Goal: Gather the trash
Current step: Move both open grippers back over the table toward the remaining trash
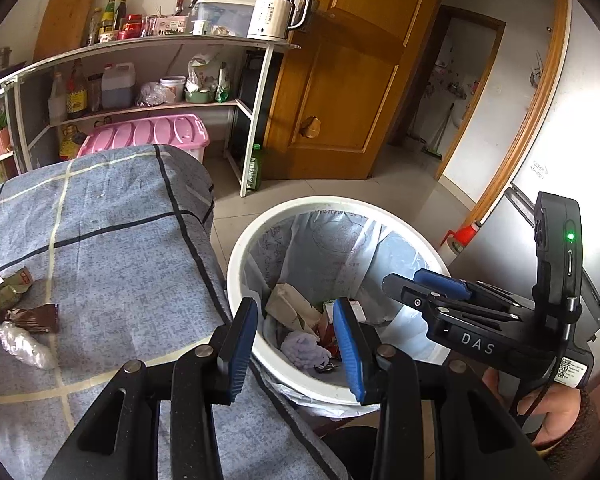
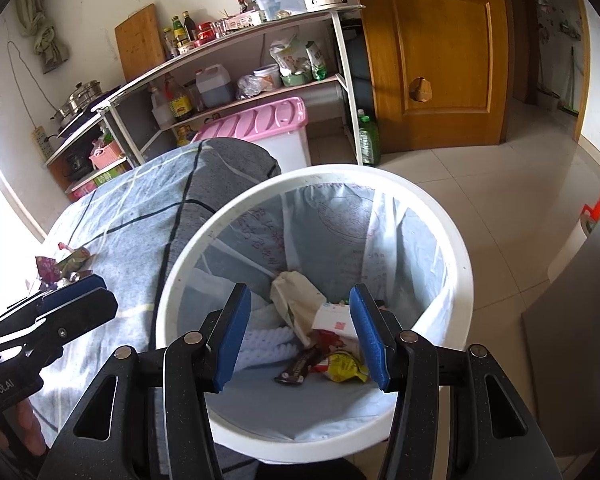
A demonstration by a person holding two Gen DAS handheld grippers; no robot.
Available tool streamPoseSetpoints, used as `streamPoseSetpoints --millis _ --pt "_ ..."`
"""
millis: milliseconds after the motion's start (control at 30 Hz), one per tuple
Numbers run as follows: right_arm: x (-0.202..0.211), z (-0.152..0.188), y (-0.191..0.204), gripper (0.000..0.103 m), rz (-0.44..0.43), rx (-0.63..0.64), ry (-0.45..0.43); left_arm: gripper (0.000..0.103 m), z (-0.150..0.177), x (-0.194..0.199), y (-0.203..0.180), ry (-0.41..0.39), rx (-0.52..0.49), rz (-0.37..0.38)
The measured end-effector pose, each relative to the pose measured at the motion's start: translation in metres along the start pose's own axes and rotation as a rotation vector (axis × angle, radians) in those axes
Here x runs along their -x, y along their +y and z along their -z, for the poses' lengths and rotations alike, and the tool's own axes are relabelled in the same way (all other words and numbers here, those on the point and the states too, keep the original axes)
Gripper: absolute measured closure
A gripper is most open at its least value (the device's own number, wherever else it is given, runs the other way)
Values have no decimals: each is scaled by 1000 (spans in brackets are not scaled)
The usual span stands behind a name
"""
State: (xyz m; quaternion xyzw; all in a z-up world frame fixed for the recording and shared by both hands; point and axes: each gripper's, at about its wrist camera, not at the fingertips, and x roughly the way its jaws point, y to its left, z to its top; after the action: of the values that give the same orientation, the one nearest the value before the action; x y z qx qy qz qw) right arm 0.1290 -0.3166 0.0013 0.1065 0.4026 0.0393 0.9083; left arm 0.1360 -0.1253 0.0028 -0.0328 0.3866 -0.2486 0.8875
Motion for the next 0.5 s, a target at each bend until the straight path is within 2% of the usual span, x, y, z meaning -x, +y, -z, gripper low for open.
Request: streamPoseSetpoints --millis 233,500 --pt "4 -3 28 50 -36 34 -21 62 7 27 24 -35 36 -53" --pt "-4 1 73 51 -111 92 -14 62 23 59 62 -68 88 -150"
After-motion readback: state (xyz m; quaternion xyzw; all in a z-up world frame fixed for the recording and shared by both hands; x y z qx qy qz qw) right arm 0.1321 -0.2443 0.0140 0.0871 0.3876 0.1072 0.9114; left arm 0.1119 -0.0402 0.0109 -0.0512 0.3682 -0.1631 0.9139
